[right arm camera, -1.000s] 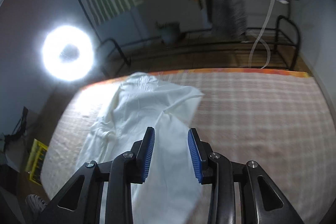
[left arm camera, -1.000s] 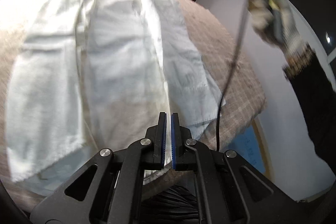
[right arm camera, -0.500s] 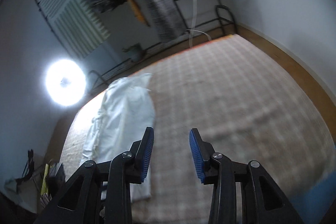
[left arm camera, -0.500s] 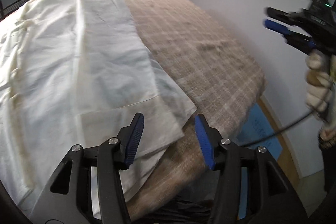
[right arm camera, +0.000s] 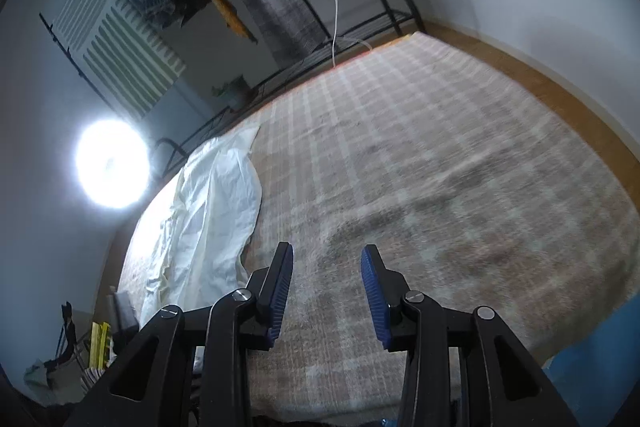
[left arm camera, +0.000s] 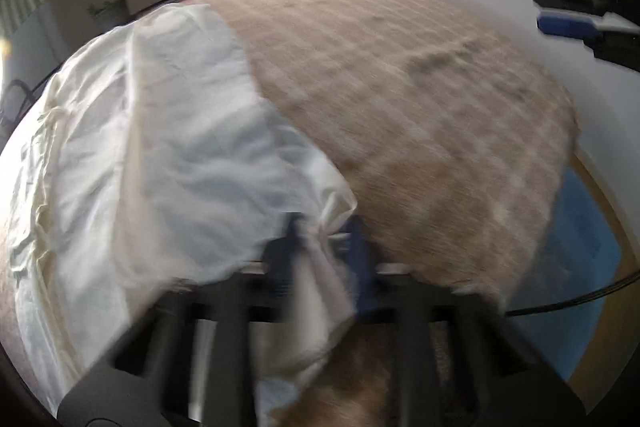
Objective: Fold small clothes
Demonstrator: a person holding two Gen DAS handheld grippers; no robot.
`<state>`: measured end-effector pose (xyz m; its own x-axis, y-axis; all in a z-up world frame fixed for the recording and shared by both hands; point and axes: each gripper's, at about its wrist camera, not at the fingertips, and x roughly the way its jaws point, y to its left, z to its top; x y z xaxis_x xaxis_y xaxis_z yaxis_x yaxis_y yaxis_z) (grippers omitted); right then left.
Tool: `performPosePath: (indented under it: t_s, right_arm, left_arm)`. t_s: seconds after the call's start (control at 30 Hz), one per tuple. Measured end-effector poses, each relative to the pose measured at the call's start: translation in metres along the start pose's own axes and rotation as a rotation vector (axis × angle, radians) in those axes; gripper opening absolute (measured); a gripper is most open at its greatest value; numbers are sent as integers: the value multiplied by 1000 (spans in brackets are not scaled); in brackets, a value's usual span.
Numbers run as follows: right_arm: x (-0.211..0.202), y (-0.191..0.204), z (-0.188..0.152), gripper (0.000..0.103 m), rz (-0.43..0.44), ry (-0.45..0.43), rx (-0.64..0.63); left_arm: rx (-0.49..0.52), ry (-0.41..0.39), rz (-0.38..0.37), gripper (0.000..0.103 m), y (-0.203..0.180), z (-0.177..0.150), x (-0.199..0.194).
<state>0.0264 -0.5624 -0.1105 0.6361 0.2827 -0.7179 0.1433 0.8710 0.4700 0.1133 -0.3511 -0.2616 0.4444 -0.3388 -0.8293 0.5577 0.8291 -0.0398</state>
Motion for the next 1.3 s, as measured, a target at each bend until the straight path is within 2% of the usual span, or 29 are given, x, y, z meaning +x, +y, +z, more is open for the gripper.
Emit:
performPosePath:
  t_s: [0.07,0.13,0.2,0.27,0.3,0.4,0.5,0.67,0.7,0.73,0.77,0.83,1.13,1.3]
  right_arm:
    - [16,5,2,38,13,21,-11]
    - [32,11,5,38,29,38,-29]
    - [52,19,9,38,57,59,-50]
    - [75,30,16,38,91,84,-70]
    - [86,34,19,39,107,96,-77]
    - [135,46,32,51,204,139,-54]
    - [182,53,44,51,274,182,34]
    - [246,77,51,50,264,266,63]
    - [255,82,51,49,243,281,55]
    - [264,87,49,41,231,295,49]
    - [267,91,50,22,230,290,45]
    - [276,99,51,3,230,321,48]
    - [252,172,70,0,73,263,-166]
    - [245,215,66,0,34,251,-283]
  left_arm:
    - [-162,23,-160,6,33,3,-4]
    - [-327,11,-293,5,62,0,-19]
    - [-419,-26,-367,5,77,-4,-40]
    - [-440,-73,-397,5,82,-7,-61]
    - [-435,-86,-398,5,82,-8,-67]
    - [-406,-83,-376,5,80,-9,-66]
    - [-444,-60,-388,5,84,-10,-55]
    - [-439,-83,-398,5,85,-10,-59]
    - [-440,-83,-400,5,85,-11,-59]
    - [-441,-81,-398,5,87,-13,-58]
    - [-442,-78,-395,5,88,-15,-56]
    - [-445,-68,-391,5,89,-21,-53]
    - [-519,-101,-398,5,112,-46,-70]
    - [-542,-127,-375,5,131,-64,-88]
